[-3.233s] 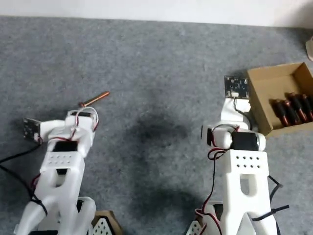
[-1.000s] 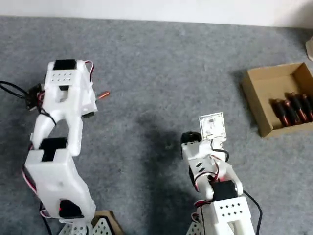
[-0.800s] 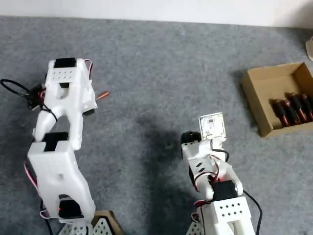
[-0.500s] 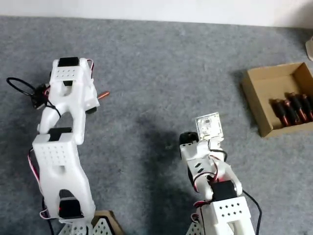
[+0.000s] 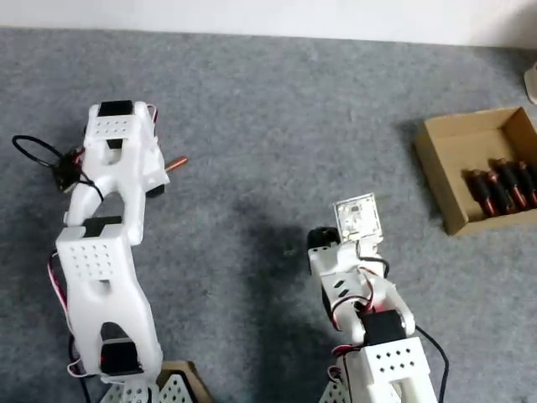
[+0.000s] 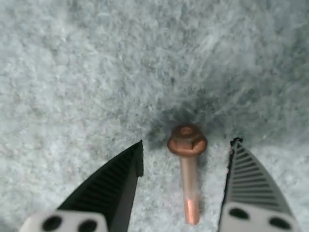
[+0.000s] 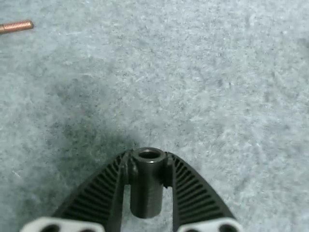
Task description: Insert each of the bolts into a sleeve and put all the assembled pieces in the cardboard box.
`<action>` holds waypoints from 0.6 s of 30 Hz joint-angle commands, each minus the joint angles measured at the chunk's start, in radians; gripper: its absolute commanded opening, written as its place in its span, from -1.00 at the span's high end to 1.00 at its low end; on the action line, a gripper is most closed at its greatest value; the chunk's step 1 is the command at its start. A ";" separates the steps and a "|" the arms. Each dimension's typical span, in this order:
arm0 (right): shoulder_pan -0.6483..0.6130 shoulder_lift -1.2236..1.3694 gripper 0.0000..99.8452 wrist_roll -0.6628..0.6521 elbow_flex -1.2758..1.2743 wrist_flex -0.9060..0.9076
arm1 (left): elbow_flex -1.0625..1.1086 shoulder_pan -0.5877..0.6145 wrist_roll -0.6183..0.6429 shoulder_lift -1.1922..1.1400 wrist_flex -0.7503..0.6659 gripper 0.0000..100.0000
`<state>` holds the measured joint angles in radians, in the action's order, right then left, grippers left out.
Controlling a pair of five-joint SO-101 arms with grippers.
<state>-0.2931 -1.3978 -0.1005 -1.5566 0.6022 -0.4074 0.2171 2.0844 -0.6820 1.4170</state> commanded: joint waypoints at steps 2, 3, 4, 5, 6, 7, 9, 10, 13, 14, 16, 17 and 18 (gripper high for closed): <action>-0.007 -0.019 0.99 -0.012 0.010 -0.027 | -0.041 0.007 0.011 0.008 0.002 0.48; -0.007 -0.019 0.99 -0.012 0.010 -0.027 | -0.041 0.005 0.011 -0.002 0.002 0.48; -0.007 -0.019 0.99 -0.012 0.010 -0.027 | -0.047 0.005 0.011 -0.018 0.002 0.49; -0.007 -0.019 0.99 -0.012 0.010 -0.027 | -0.048 0.005 0.011 -0.036 0.002 0.52; -0.007 -0.019 0.99 -0.012 0.010 -0.027 | -0.050 0.005 0.009 -0.051 0.002 0.56; -0.007 -0.019 0.99 -0.012 0.010 -0.027 | -0.050 0.005 0.009 -0.062 0.002 0.60; -0.007 -0.019 0.99 -0.012 0.010 -0.027 | -0.050 0.005 0.009 -0.071 0.002 0.67; -0.007 -0.019 0.99 -0.012 0.010 -0.027 | -0.050 0.007 0.009 -0.070 0.002 0.69; -0.007 -0.021 0.99 -0.012 0.010 -0.027 | -0.050 0.005 -0.044 -0.070 0.003 0.74; -0.007 -0.021 0.99 -0.012 0.010 -0.027 | -0.050 0.004 -0.074 -0.070 0.003 0.76; -0.007 -0.021 0.99 -0.012 0.008 -0.027 | -0.050 -0.002 -0.098 -0.073 0.003 0.78; -0.007 -0.021 0.99 -0.012 0.008 -0.027 | -0.050 -0.005 -0.100 -0.073 0.003 0.79; -0.007 -0.021 0.99 -0.012 0.008 -0.027 | -0.050 -0.005 -0.101 -0.073 0.003 0.80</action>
<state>-0.2931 -1.4009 -0.1005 -1.5612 0.6022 -0.4565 0.2186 2.0000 -0.7511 1.4108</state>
